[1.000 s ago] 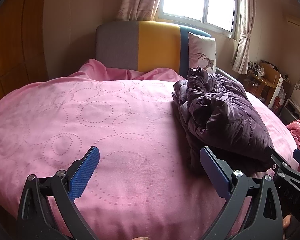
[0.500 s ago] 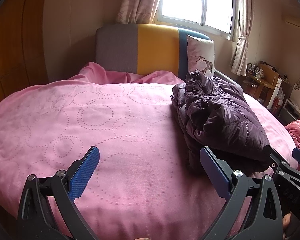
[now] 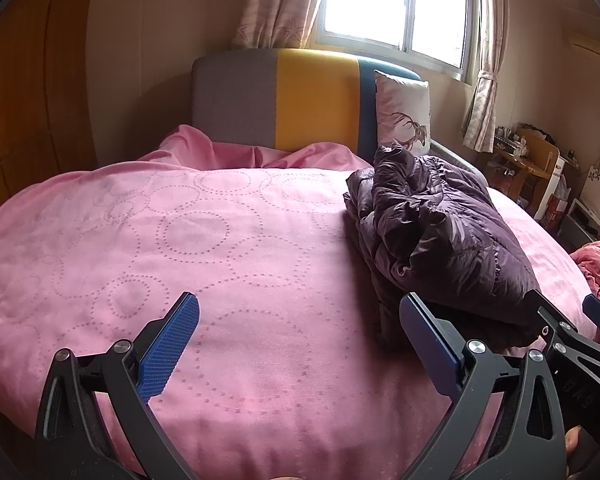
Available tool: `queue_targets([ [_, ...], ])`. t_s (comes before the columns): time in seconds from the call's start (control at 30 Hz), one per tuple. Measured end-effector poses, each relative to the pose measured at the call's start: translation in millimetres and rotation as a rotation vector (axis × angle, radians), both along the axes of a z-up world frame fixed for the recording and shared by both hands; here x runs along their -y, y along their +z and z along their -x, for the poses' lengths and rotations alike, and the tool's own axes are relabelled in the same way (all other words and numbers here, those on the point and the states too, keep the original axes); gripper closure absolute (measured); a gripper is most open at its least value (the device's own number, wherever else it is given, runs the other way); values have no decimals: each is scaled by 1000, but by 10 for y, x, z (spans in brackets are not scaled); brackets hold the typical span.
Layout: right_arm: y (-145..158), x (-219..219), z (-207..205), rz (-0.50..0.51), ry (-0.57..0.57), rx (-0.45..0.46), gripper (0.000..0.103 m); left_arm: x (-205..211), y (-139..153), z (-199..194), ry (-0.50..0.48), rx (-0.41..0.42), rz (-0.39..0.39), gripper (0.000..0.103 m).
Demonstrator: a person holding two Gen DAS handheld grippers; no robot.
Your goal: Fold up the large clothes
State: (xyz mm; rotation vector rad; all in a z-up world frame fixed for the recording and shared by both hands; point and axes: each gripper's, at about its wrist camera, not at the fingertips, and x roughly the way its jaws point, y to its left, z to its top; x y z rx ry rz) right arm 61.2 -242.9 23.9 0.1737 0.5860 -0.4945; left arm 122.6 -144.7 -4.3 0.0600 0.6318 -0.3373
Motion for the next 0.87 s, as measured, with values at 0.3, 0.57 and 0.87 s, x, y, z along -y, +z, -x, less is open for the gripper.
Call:
queue_targets([
  [0.3, -60, 56, -62, -17, -4, -10, 2, 14, -47, -33, -3, -13, -10, 4],
  [0.57, -128, 97, -112, -30, 1, -31, 2, -6, -142, -135, 6, -52, -10, 4],
  [0.87, 4, 277, -100, -20, -2, -1, 2, -156, -298, -353, 34, -102, 4, 4],
])
